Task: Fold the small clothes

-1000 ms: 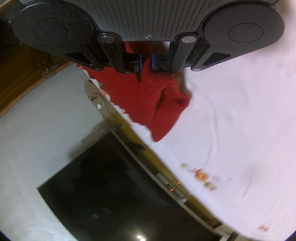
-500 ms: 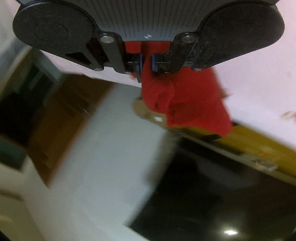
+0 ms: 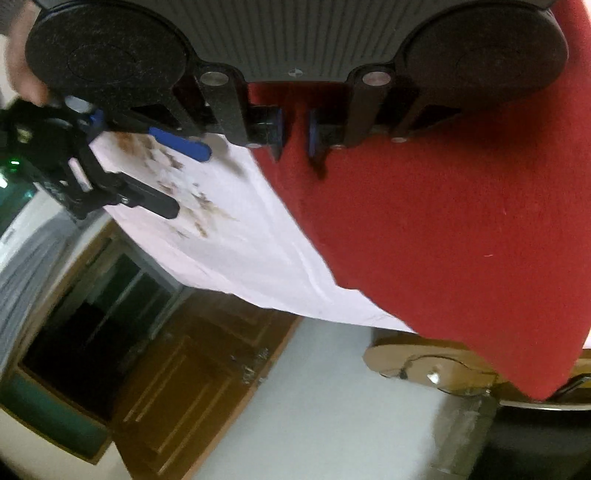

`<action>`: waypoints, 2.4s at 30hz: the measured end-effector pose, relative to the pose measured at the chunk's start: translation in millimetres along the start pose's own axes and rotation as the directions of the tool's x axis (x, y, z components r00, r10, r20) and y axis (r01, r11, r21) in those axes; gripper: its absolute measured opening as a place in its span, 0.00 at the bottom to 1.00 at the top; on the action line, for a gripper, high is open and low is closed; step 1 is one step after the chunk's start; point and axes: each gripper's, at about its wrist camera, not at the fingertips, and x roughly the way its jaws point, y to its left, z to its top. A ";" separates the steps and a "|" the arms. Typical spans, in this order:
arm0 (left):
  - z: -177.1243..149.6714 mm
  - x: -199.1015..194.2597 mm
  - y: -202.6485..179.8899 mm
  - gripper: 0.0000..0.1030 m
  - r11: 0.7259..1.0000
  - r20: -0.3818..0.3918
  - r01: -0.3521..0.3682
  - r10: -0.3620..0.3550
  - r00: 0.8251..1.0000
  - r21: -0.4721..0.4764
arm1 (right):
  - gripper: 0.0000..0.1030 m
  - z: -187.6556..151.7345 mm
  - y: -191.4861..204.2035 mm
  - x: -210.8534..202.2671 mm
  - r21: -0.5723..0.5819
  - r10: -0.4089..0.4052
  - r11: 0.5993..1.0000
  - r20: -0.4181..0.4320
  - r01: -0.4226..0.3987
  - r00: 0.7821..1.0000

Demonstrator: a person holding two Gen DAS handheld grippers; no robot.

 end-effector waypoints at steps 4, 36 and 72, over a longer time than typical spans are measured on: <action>8.3 -56.4 -9.4 0.65 0.995 0.068 0.070 -0.074 0.995 0.068 | 0.62 -4.8 2.3 -4.4 -0.004 0.043 0.999 -0.041 -0.044 0.998; 14.8 -77.6 95.8 0.65 0.875 0.124 -0.378 0.429 0.895 -0.304 | 0.10 -43.9 118.7 106.8 -0.446 -0.067 0.892 -0.295 -0.075 0.953; 66.5 -53.1 88.1 0.66 0.924 0.108 -0.352 0.369 0.923 -0.150 | 0.48 30.6 73.5 84.1 -0.386 -0.101 0.920 -0.080 0.062 0.992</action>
